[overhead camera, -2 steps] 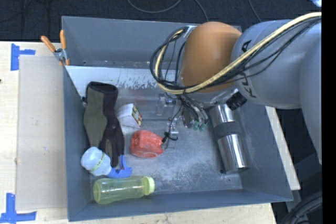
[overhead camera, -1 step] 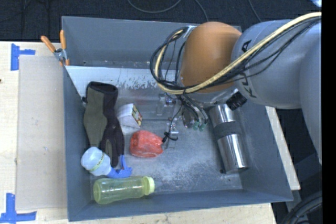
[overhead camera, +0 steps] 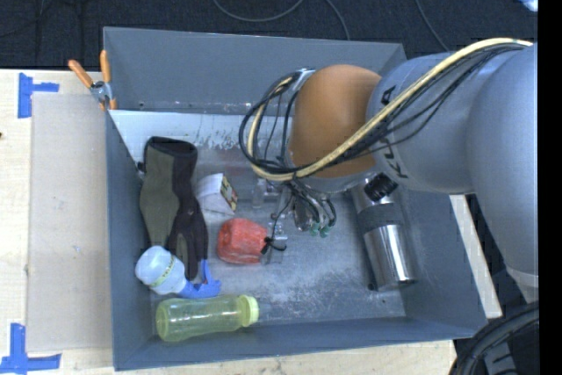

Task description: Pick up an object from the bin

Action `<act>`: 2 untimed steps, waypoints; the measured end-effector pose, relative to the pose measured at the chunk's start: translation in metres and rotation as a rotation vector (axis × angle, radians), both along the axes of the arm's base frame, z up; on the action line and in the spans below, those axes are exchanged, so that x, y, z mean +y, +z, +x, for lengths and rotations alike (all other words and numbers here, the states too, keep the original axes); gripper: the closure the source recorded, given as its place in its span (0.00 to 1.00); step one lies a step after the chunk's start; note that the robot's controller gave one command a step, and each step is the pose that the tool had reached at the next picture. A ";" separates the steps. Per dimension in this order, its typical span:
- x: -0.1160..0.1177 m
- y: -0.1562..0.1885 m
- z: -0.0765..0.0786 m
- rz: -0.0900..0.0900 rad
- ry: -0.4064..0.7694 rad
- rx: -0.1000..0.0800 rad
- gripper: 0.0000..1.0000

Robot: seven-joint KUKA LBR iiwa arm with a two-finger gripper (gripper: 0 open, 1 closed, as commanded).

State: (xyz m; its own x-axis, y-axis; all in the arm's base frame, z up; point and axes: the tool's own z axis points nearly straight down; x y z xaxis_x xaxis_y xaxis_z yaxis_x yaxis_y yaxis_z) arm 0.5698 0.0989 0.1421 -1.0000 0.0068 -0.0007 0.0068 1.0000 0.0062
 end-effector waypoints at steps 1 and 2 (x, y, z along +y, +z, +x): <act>0.019 -0.046 0.002 -0.001 0.169 0.008 0.00; 0.046 -0.069 0.005 0.000 0.189 0.000 1.00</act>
Offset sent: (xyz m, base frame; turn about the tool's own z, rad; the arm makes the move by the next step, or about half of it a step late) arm 0.0053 0.0456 -0.0686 -0.1877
